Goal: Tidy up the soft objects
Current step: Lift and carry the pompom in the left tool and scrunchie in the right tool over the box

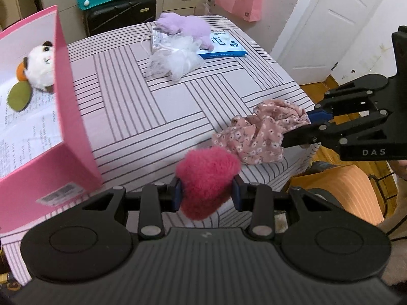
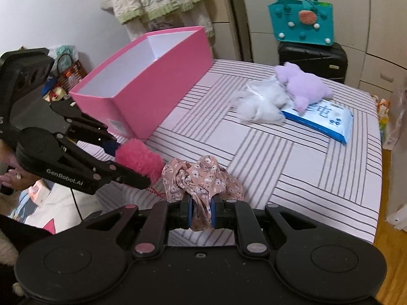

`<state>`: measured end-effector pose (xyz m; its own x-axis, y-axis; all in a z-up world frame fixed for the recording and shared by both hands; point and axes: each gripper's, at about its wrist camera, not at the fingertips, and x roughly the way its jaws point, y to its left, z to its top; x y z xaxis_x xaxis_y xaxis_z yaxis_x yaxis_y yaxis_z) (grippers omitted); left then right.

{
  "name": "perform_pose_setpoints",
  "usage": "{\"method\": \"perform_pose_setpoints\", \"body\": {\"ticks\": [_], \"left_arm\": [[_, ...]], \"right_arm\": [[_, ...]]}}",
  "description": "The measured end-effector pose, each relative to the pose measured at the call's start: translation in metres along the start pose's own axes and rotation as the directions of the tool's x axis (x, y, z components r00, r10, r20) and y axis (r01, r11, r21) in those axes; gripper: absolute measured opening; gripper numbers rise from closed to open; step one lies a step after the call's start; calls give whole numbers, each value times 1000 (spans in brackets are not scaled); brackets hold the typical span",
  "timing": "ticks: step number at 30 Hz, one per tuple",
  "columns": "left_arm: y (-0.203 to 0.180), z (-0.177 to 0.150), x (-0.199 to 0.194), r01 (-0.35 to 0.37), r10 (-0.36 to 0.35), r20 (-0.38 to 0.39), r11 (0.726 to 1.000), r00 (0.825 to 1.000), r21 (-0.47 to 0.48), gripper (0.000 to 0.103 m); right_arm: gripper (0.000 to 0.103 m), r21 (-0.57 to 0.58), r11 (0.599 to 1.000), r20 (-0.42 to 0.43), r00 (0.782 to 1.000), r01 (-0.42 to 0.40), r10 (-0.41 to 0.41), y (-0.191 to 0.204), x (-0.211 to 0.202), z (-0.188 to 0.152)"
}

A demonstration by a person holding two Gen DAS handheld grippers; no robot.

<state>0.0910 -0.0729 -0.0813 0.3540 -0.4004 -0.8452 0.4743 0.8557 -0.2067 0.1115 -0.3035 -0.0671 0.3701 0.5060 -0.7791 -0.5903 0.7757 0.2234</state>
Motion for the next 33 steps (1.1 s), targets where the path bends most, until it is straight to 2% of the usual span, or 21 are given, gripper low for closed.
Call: {"method": "perform_pose_setpoints", "body": {"ticks": [3, 13, 21, 27, 33], "left_arm": [[4, -4, -10, 0, 0, 0, 1000, 1000, 2, 36], [28, -21, -44, -28, 28, 17, 999, 999, -35, 36], [43, -32, -82, -69, 72, 78, 997, 994, -46, 36], [54, -37, -112, -103, 110, 146, 993, 983, -55, 36], [85, -40, -127, -101, 128, 209, 986, 969, -135, 36]], "right_arm": [[16, -20, 1000, -4, 1000, -4, 4, 11, -4, 4], [16, -28, 995, -65, 993, -96, 94, 40, -1, 22], [16, -68, 983, -98, 981, -172, 165, 66, 3, 52], [16, -121, 967, -107, 972, -222, 210, 86, 3, 77], [16, -140, 962, -69, 972, -233, 225, 93, 2, 108]]}}
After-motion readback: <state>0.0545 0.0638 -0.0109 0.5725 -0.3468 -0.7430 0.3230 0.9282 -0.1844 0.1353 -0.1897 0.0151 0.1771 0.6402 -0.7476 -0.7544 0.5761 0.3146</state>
